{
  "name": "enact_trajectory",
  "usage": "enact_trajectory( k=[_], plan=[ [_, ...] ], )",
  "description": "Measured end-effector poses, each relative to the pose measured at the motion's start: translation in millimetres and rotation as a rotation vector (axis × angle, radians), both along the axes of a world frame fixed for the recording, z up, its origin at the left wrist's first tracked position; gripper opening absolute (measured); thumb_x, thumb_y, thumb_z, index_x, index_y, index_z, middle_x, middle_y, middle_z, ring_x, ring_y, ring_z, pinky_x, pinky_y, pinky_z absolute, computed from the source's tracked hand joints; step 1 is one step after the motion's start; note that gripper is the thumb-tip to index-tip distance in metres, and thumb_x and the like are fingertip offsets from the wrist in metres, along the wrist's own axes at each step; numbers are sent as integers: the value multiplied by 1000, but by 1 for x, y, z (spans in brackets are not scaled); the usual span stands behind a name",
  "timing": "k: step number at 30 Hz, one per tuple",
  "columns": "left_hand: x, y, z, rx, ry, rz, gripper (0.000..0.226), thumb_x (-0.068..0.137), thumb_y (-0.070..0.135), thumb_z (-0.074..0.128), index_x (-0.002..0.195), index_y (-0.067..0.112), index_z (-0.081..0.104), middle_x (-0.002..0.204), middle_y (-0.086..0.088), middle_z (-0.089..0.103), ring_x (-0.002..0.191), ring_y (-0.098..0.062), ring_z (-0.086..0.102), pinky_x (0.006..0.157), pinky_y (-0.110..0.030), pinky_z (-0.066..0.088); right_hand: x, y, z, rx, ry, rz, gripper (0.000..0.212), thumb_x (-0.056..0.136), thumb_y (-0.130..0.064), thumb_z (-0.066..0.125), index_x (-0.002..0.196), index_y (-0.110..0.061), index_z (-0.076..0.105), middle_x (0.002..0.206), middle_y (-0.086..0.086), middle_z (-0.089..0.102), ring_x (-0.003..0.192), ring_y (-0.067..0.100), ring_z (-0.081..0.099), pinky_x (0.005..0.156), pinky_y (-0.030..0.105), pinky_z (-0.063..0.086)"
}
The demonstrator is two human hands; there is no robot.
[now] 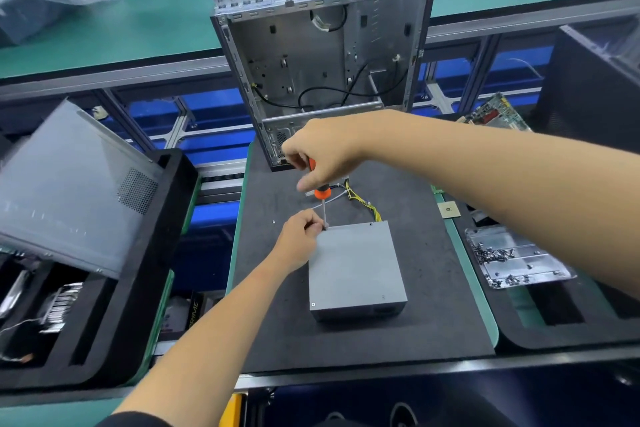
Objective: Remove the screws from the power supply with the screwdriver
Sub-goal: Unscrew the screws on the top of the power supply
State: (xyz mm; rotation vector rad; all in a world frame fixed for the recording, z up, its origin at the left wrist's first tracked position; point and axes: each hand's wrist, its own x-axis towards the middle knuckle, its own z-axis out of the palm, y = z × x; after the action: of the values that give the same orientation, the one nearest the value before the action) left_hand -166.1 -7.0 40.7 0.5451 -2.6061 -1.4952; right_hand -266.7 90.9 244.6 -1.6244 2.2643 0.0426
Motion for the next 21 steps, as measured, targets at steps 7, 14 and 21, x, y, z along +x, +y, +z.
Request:
enact_trajectory(
  k=[7,14,21],
  plan=[
    [-1,-1,-1,-12,-1,-10,26,92,-3,45,72,13,50,91,0,64,88,-14,56,74,-10,38,0,-6,-3,-81,98,107,10,93,-25,54,92,-18,47,80,-5,53,80,21,54,59,30,36],
    [-1,-1,-2,-7,-2,-12,33,91,-3,45,68,19,48,89,0,64,90,-16,56,76,-14,39,-1,-4,0,-60,-82,22,10,78,-21,65,85,-19,58,78,-9,58,72,12,59,56,26,45],
    [-2,-1,-4,-21,0,-9,31,92,-3,46,69,18,49,90,0,64,89,-15,56,73,-8,37,-1,-8,-4,-32,125,-6,30,95,-34,47,75,-11,52,63,3,62,68,25,67,66,33,53]
  ],
)
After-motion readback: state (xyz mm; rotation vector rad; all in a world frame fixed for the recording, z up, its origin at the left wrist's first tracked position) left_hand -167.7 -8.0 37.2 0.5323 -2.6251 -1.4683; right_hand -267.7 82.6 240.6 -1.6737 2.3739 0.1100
